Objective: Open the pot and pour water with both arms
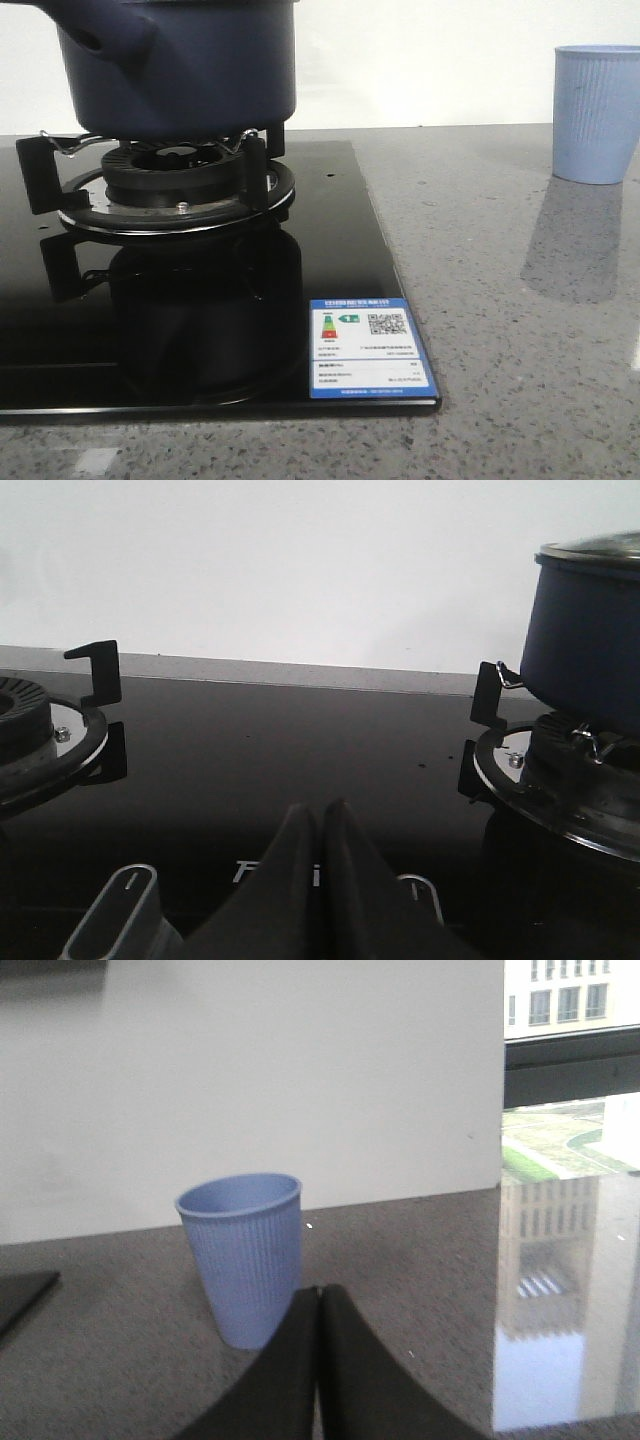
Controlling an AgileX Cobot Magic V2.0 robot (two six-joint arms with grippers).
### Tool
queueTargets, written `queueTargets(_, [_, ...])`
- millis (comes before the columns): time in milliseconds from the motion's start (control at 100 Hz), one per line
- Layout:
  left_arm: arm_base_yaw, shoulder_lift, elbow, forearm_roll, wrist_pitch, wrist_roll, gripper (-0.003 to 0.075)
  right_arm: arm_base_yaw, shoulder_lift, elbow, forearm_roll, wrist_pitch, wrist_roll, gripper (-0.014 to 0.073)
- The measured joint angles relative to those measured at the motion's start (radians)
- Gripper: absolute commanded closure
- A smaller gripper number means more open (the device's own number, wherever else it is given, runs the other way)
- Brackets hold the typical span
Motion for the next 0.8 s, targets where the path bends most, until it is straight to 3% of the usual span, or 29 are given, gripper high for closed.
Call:
queueTargets(120, [0.000,0.000,0.000,0.000,0.000,0.000,0.0739,0.053,-0.067,0.036,0.118,0.070,-0.195,0.0660])
queueTargets(210, [0.000,0.000,0.000,0.000,0.000,0.000,0.0739,0.082,-0.126,0.071,0.154,0.094,-0.250,0.0660])
queueTargets(490, [0.000,0.000,0.000,0.000,0.002,0.000,0.0739,0.089,-0.339,0.120,0.177,0.241,-0.272,0.0660])
queueTargets(800, [0.000,0.000,0.000,0.000,-0.001,0.000,0.0739,0.089,-0.361,0.120,0.177,0.377,-0.275,0.0660])
